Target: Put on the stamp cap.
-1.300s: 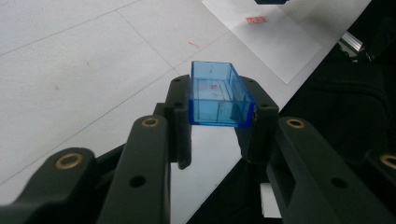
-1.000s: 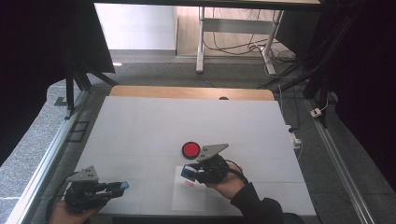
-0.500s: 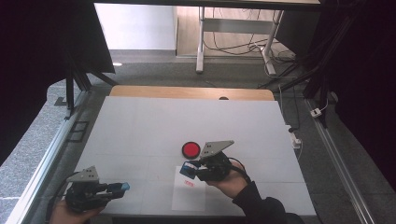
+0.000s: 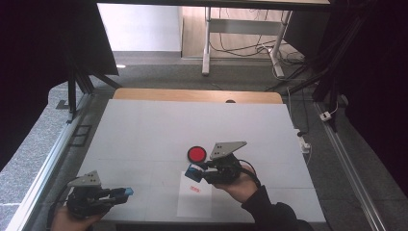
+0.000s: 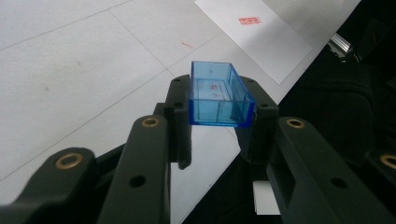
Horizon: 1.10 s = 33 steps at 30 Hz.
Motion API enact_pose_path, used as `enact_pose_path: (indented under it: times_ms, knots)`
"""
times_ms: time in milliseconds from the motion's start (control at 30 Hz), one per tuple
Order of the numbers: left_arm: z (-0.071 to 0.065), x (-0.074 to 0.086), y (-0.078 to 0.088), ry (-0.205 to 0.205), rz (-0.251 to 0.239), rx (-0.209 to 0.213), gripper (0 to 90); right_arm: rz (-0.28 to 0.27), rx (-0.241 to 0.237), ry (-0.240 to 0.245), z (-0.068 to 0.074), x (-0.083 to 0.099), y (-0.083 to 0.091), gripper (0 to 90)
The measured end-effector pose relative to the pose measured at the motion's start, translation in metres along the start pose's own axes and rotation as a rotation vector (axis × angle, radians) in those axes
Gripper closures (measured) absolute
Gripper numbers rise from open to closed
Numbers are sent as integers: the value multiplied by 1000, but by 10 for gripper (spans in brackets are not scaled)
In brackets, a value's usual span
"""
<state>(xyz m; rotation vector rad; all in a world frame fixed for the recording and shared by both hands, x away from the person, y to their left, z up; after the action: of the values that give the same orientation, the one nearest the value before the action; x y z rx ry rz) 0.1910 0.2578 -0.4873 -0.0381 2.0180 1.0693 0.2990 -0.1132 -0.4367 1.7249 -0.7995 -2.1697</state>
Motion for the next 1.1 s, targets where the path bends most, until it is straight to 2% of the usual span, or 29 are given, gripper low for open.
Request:
enact_pose_path:
  times_ms: [367, 767, 1000, 1100]
  knots:
    - [-2, 0, 2, -12, -20, 1, 682, -30, -10, 4, 2, -4, 5, 707]
    - [-12, -12, 1, -100, -44, 17, 682, -52, -26, 21, 7, -10, 10, 707]
    - [-17, -21, -1, -120, -54, 41, 682, -65, -42, 10, 9, -12, 11, 707]
    - [-18, -27, -4, -144, -59, 51, 682, -70, -43, 8, 9, -13, 12, 707]
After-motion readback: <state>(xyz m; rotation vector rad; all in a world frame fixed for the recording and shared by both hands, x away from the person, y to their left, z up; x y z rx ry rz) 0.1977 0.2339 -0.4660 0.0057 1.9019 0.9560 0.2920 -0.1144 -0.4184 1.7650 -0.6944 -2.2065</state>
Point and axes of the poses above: each handheld gripper's, and its own axes: y roughly backward along the jaws, x roughly out of its underside, z roughly to its left, the point moved 1 cm from there along -y, roughly forward along the jaws, and after that the axes turned 2 degrees about -x, right-handed, at the moved point
